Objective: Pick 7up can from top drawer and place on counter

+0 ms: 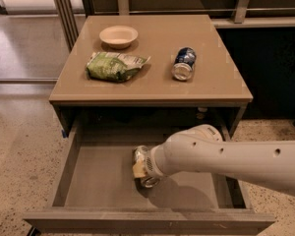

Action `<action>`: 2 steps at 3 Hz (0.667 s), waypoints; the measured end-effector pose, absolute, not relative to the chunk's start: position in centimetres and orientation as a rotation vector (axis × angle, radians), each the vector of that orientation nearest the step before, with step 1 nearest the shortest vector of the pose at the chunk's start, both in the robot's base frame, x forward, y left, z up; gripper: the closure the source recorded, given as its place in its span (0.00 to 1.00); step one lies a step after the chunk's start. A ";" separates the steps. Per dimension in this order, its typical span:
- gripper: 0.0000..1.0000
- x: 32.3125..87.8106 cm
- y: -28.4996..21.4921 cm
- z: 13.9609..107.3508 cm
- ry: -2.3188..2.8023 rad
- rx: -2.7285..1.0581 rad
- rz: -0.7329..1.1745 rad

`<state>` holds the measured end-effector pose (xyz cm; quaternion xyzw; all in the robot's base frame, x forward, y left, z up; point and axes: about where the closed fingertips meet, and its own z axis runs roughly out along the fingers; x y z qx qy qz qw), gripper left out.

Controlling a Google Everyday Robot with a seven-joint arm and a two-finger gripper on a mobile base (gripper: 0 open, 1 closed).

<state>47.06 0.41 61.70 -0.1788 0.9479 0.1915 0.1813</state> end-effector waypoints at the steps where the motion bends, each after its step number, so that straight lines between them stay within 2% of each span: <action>1: 1.00 47.9 -0.7 66.6 2.677 -0.439 0.706; 2: 1.00 49.8 -6.3 72.5 2.609 -0.472 0.721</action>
Offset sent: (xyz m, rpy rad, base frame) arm 0.0735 -0.1360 0.2382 0.0717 -0.2938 0.4220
